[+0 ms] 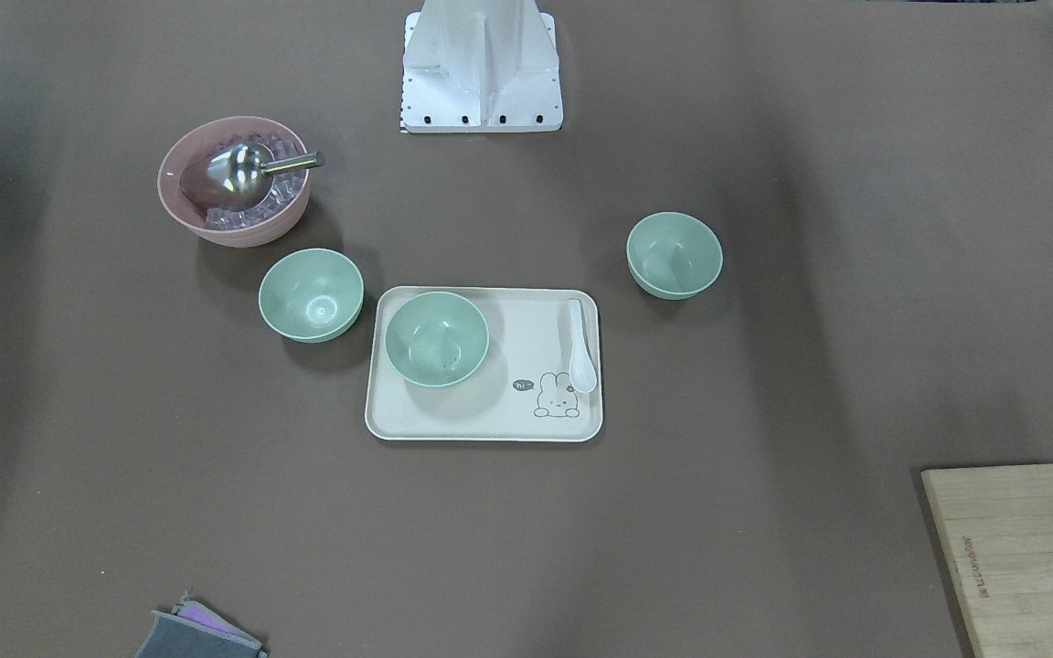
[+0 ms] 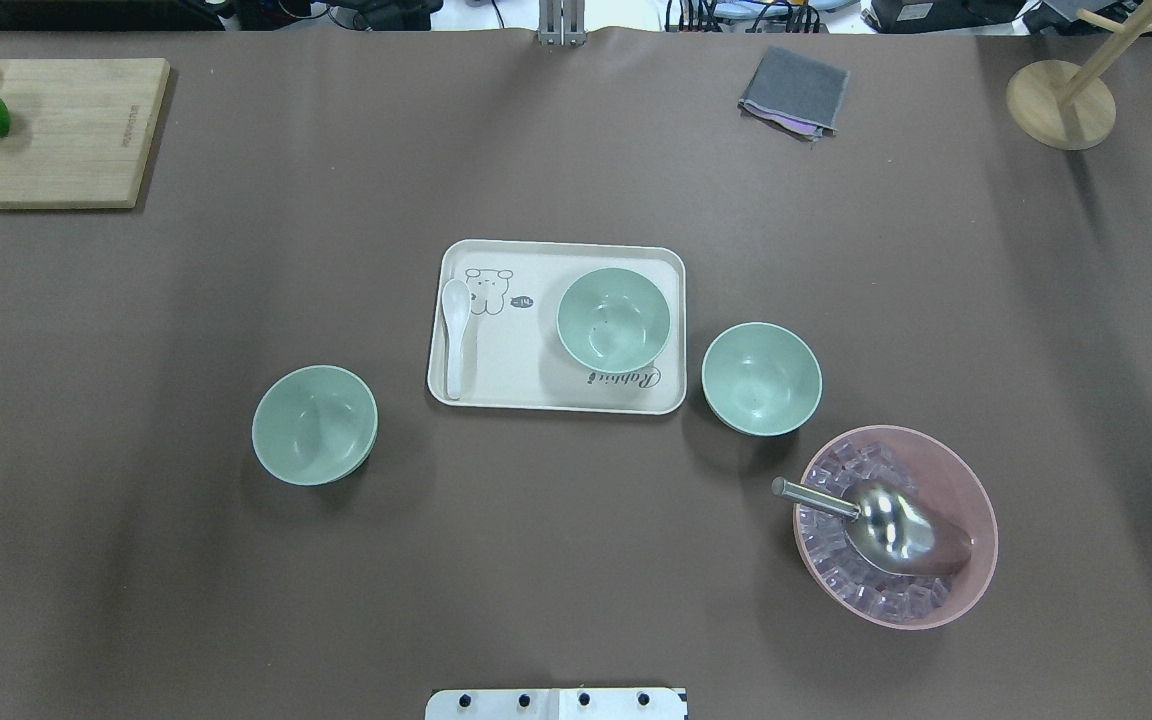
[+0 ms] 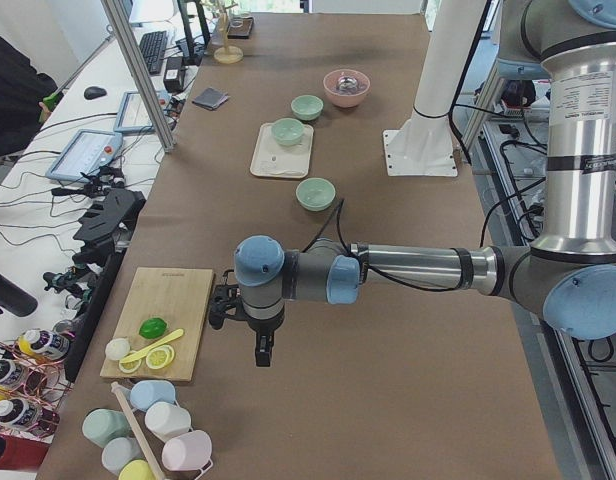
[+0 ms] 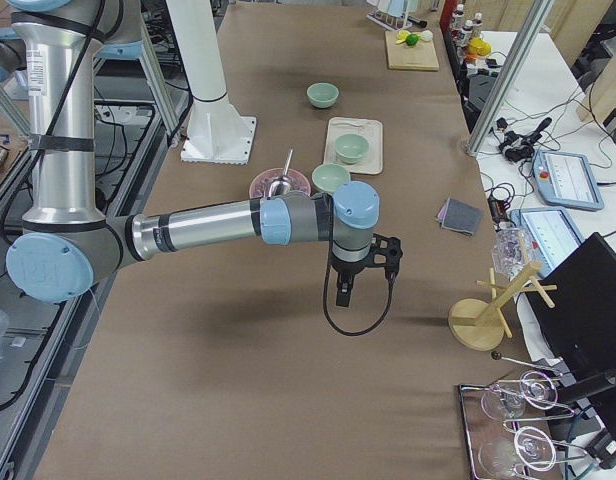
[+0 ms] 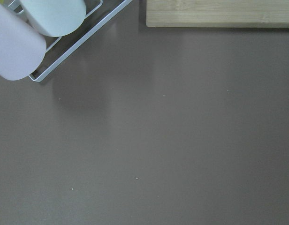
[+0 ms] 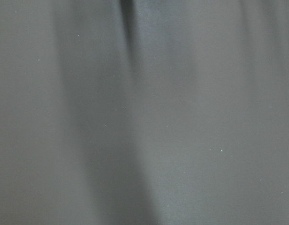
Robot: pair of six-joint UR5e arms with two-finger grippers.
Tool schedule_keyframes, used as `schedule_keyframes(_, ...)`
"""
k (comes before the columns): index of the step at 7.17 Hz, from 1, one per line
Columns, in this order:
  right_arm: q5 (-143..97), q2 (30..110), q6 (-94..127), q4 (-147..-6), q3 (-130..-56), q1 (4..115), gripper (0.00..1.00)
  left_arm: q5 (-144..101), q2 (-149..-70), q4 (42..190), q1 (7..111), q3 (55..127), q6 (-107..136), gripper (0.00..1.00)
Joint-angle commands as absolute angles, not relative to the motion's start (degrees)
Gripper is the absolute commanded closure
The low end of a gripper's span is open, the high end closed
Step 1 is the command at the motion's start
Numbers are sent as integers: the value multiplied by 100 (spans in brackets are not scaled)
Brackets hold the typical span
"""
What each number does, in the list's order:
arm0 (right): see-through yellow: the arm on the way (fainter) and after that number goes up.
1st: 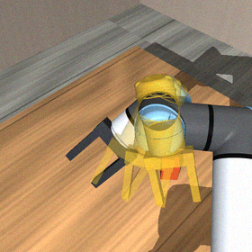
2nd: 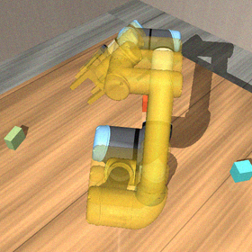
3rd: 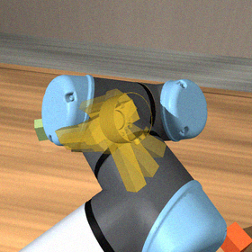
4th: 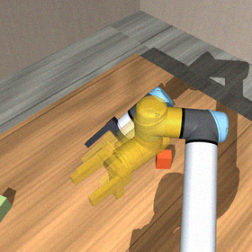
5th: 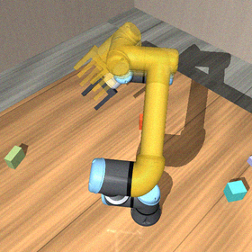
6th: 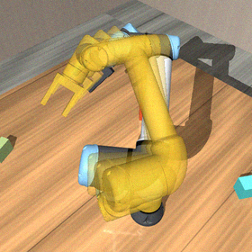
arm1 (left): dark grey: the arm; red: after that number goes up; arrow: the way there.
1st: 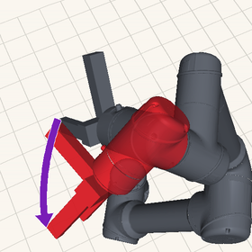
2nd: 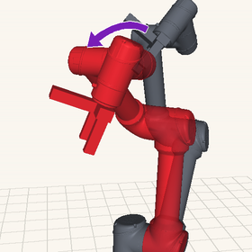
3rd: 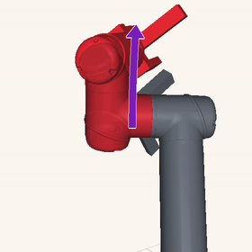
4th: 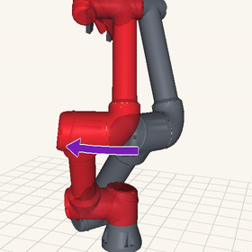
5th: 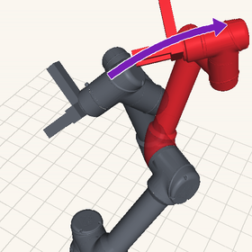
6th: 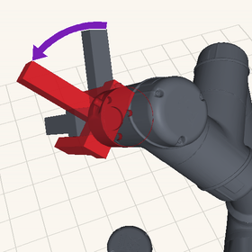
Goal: Stack green bowls together
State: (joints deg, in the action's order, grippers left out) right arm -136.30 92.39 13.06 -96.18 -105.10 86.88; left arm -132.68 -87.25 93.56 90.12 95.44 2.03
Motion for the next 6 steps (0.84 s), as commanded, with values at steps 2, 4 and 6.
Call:
schedule_keyframes(2, -13702, 9132, 1318, -9615, -10547, 8640, 0, -13902, -8727, 10554, 8745, 9571, 481, 2)
schedule_keyframes(4, -13807, 9062, 1362, -9624, -10547, 8517, 0, -14499, -9155, 10521, 8133, 9598, 1488, 2)
schedule_keyframes(6, -13930, 9053, 1511, -9563, -10634, 8412, 0, -14493, -9807, 10712, 7343, 9833, 3955, 2)
